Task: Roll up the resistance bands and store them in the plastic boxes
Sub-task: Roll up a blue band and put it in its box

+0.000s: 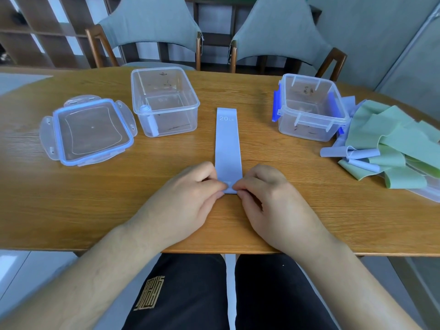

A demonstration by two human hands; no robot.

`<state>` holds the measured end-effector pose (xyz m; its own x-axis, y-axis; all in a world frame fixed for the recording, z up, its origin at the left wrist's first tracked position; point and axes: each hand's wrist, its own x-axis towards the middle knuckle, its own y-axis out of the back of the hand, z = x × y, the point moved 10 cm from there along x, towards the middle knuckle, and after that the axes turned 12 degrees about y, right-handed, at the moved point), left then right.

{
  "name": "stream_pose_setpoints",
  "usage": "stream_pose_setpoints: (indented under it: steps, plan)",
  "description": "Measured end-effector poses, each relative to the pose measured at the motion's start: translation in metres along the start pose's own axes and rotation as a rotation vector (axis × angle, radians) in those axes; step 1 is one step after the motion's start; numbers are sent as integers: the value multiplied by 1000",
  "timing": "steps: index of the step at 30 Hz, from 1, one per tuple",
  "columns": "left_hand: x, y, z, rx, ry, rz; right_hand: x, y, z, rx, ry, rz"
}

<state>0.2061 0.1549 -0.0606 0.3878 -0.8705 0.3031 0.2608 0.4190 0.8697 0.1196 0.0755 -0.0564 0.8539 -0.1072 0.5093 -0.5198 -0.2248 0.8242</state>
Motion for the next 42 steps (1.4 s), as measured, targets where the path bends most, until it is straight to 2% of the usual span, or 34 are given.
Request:
stream_pose_setpoints:
  steps: [19, 32, 42]
  plan:
    - [24, -1, -14, -23, 8, -71, 15, -4, 15, 32, -14, -43]
    - [23, 2, -18, -76, -1, 24, 18, -2, 21, 91, -4, -43]
    - [41, 2, -19, -30, -49, -35, 26, -7, 28, 1, 3, -120]
